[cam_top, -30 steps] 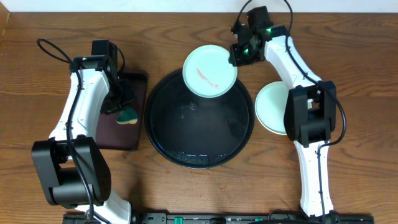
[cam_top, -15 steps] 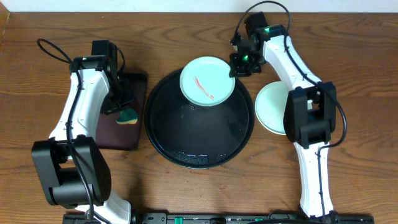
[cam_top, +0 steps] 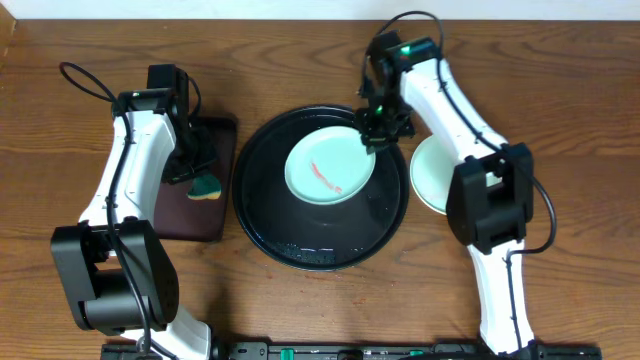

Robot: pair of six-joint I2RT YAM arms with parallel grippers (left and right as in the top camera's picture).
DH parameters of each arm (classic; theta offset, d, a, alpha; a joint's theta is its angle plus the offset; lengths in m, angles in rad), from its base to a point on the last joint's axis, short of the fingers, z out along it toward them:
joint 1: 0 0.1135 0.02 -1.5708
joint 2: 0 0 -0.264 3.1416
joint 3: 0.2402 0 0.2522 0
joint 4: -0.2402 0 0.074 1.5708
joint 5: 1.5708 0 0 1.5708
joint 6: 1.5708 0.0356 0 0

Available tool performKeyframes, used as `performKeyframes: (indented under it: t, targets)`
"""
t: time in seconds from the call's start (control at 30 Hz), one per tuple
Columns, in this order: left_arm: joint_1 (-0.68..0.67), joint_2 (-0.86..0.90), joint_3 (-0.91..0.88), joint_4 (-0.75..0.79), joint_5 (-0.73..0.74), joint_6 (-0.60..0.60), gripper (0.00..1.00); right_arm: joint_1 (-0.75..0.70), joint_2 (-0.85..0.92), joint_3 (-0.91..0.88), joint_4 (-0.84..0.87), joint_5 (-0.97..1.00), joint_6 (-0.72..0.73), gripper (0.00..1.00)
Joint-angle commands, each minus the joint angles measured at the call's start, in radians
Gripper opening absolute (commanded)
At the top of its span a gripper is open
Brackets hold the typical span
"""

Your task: Clean dirty plates on tray and stack at the side

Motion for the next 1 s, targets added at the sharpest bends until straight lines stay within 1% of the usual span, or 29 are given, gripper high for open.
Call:
performKeyframes:
  t: [0.0, 0.27, 0.33, 0.47, 0.53, 0.67, 0.87, 0.97]
  targets:
    - [0.003, 0.010, -0.002, -0.006, -0.002, 0.006, 0.08, 0.034, -0.019, -0.029, 0.001, 0.087, 0.077, 0.01]
    - [0.002, 0.010, -0.002, -0.006, -0.002, 0.005, 0.07, 0.051, -0.019, -0.091, 0.021, 0.093, 0.076, 0.01]
    - [0.002, 0.010, -0.002, -0.005, -0.002, 0.005, 0.07, 0.051, -0.019, -0.093, 0.021, 0.093, 0.069, 0.03]
    - [0.002, 0.010, -0.002, -0.005, -0.002, 0.005, 0.07, 0.051, -0.019, -0.093, 0.022, 0.093, 0.043, 0.13]
    - [0.002, 0.010, -0.002, -0.005, -0.002, 0.005, 0.08, 0.051, -0.019, -0.093, 0.022, 0.092, 0.026, 0.21]
    - [0.002, 0.010, -0.001, -0.005, -0.002, 0.005, 0.07, 0.051, -0.019, -0.093, 0.021, 0.089, -0.005, 0.30]
    - [-0.019, 0.009, -0.001, -0.006, -0.002, 0.006, 0.08, 0.051, -0.019, -0.093, 0.021, 0.063, -0.056, 0.41]
    - [-0.042, 0.009, -0.001, -0.006, -0.002, 0.006, 0.07, 0.051, -0.019, -0.093, 0.022, 0.063, -0.060, 0.43]
